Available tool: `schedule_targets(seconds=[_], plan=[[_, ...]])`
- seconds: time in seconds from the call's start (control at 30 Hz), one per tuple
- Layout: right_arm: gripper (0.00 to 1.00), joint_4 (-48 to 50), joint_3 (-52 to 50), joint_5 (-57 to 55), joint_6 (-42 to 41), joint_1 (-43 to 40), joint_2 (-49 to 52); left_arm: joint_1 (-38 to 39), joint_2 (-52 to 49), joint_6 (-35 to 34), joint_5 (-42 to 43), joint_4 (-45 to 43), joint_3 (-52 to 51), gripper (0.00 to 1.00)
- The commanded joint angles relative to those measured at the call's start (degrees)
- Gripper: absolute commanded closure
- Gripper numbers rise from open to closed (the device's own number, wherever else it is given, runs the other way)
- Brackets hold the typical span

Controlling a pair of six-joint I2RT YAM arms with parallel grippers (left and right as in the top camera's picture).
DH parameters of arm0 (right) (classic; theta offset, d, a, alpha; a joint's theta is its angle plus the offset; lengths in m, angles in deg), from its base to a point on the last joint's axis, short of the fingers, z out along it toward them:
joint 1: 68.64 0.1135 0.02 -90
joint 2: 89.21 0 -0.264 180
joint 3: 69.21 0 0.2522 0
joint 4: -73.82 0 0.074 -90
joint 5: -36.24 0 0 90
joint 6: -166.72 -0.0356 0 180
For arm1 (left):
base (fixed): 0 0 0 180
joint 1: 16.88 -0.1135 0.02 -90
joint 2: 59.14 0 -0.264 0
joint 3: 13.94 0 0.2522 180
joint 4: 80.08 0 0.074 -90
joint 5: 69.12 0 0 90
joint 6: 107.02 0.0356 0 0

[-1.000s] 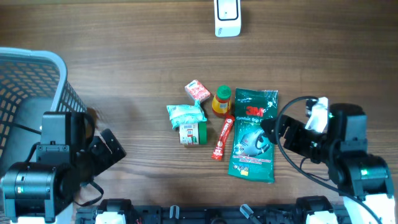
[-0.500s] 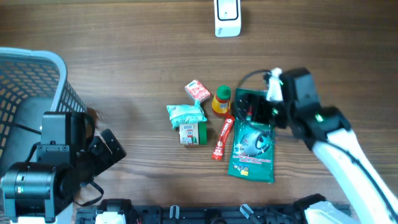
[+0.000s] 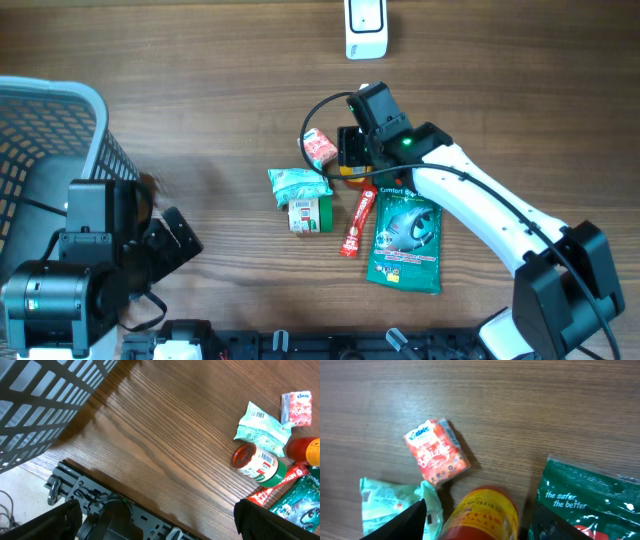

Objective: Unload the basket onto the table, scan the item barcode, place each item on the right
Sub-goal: 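Reach the right gripper toward the tissue box and bottle, then grasp the sriracha bottle by its red cap with the right gripper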

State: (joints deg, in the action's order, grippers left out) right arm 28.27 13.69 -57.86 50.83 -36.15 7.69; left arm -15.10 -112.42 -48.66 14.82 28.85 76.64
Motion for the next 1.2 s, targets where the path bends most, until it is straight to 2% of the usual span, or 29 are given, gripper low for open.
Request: schedule_targets(seconds=[0.0, 0.13, 0.17, 0.3, 0.33, 0.37, 0.4, 0.43, 0.47, 0.5, 0.57, 0.7, 0.83, 0.87, 0.9, 0.93, 1.03, 1.17], plan=[[0.42, -3.3, 1.5, -4.9, -5.9, 0.1, 1.2, 0.2, 0.0, -0.6, 0.3, 0.0, -0.2, 0.0], [0.45, -14.6, 7.8, -12.1, -16.6, -0.3, 1.1, 0.2, 0.0, -0.6, 0.3, 0.0, -0.2, 0.0], [0.46, -16.9, 8.7, -13.0, -22.0, -0.5, 1.1, 0.2, 0.0, -0.6, 0.3, 0.0, -0.2, 0.0], [0.46, -19.1, 8.6, -12.2, -36.9, -0.5, 1.1, 0.2, 0.0, -0.6, 0.3, 0.0, -0.2, 0.0], [0.45, -18.4, 8.6, -9.9, -38.1, -0.5, 1.1, 0.2, 0.0, -0.6, 0.3, 0.0, -0.2, 0.0], [0.4, -18.3, 8.7, -9.0, -37.9, -0.5, 1.1, 0.2, 0.0, -0.6, 0.3, 0.0, -0.2, 0.0], [0.27, -17.8, 9.1, -8.5, -32.8, -0.5, 0.7, 0.2, 0.0, -0.6, 0.3, 0.0, -0.2, 0.0], [0.21, -17.8, 9.7, -7.8, -29.5, -0.5, 0.6, 0.2, 0.0, -0.6, 0.3, 0.0, -0.2, 0.0], [0.0, -17.9, 11.3, -6.2, -21.9, -0.6, -0.1, 0.2, 0.0, -0.6, 0.3, 0.0, -0.2, 0.0], [0.0, -18.5, 13.0, -4.3, -13.9, -0.7, -1.2, 0.2, 0.0, -0.6, 0.3, 0.0, -0.2, 0.0], [0.0, -20.0, 15.1, -0.9, -4.1, -0.7, -3.3, 0.2, 0.0, -0.6, 0.3, 0.0, -0.2, 0.0], [0.01, -23.4, 14.4, -0.9, 3.7, -0.7, -2.5, 0.2, 0.0, -0.6, 0.3, 0.0, -0.2, 0.0], [0.09, -24.5, 14.4, 1.1, 7.9, -0.7, 2.6, 0.2, 0.0, -0.6, 0.3, 0.0, -0.2, 0.0], [0.14, -24.9, 14.4, 1.0, 8.0, -0.7, 4.2, 0.2, 0.0, -0.6, 0.3, 0.0, -0.2, 0.0], [0.26, -25.1, 14.4, 1.0, 7.9, -0.7, 5.7, 0.2, 0.0, -0.6, 0.3, 0.0, -0.2, 0.0], [0.33, -25.6, 14.4, 1.0, 7.9, -0.7, 7.3, 0.2, 0.0, -0.6, 0.3, 0.0, -0.2, 0.0], [0.43, -26.1, 14.4, 1.0, 7.6, -0.7, 8.9, 0.2, 0.0, -0.6, 0.3, 0.0, -0.2, 0.0], [0.52, -26.6, 14.4, 0.8, -2.6, -0.7, 8.7, 0.2, 0.0, -0.6, 0.3, 0.0, -0.2, 0.0]])
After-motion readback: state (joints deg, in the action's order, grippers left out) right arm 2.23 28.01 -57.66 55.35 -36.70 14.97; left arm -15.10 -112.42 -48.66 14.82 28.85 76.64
